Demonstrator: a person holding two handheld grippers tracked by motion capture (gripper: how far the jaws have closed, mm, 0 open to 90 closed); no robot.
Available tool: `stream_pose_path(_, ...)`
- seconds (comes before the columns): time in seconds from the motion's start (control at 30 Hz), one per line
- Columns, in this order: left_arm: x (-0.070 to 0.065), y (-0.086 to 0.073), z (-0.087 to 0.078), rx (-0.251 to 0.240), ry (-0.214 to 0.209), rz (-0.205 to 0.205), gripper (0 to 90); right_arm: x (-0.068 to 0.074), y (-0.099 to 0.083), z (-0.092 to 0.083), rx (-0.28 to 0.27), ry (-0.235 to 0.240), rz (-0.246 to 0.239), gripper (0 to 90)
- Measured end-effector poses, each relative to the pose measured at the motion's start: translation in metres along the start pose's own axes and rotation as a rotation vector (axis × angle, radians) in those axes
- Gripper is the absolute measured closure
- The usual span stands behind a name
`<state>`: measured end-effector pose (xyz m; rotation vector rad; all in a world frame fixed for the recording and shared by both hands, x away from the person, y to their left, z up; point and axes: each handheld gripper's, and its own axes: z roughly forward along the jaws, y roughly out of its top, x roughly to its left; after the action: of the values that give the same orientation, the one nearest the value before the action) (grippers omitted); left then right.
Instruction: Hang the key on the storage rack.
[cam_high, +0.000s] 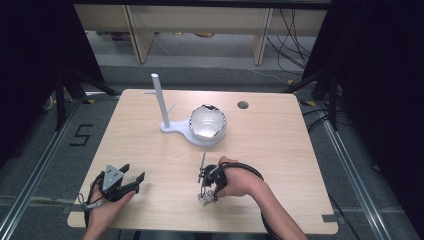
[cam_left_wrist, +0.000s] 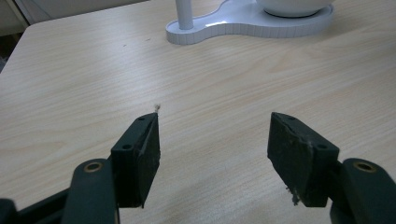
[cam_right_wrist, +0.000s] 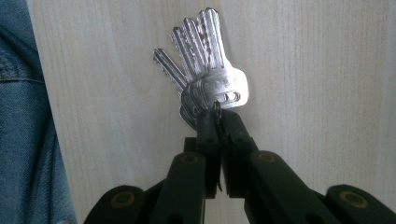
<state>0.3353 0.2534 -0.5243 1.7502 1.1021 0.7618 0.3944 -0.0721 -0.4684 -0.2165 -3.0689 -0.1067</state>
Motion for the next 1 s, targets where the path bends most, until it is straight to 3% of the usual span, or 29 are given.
stream_pose_path(0.13, 0.000, 0.001, -0.001, 0.013, 0.003, 0.002, 34.1, 0.000, -0.001, -0.002, -0.007, 0.004, 0.010, 89.0)
stream_pose_path(0.3, 0.000, 0.001, -0.001, 0.012, 0.003, 0.001, 34.1, -0.001, -0.001, -0.003, -0.011, 0.009, -0.013, 89.2)
stream_pose_path(0.43, 0.000, 0.001, -0.001, 0.013, 0.003, 0.000, 34.1, 0.000, -0.002, -0.007, -0.002, 0.016, 0.025, 89.3)
stream_pose_path(0.73, 0.001, 0.000, -0.001, 0.007, -0.005, -0.004, 34.4, -0.001, -0.003, -0.020, -0.005, 0.003, 0.041, 89.3)
stream_pose_path(0.77, 0.001, 0.000, -0.001, 0.005, -0.009, -0.004, 34.7, -0.003, -0.003, -0.025, -0.013, -0.004, 0.019, 89.3)
stream_pose_path(0.8, 0.001, 0.000, -0.001, 0.005, -0.009, -0.004, 35.1, -0.002, -0.004, -0.028, -0.013, -0.015, 0.044, 89.3)
stream_pose_path(0.87, -0.001, 0.001, -0.001, 0.009, -0.021, -0.003, 34.9, -0.002, -0.004, -0.031, -0.019, -0.017, 0.046, 89.3)
stream_pose_path(0.9, -0.003, 0.001, 0.000, 0.003, -0.043, -0.026, 34.9, -0.003, -0.004, -0.033, -0.018, -0.021, 0.032, 89.3)
stream_pose_path(0.93, -0.014, 0.005, 0.002, -0.009, -0.126, -0.084, 34.7, -0.005, -0.004, -0.039, -0.039, -0.032, 0.031, 89.3)
stream_pose_path(0.97, -0.014, 0.005, 0.002, -0.009, -0.126, -0.084, 34.7, -0.005, -0.004, -0.043, -0.035, -0.032, 0.041, 89.3)
stream_pose_path(1.0, -0.028, 0.012, 0.004, -0.009, -0.186, -0.050, 34.8, -0.005, -0.003, -0.046, -0.031, -0.035, 0.032, 89.3)
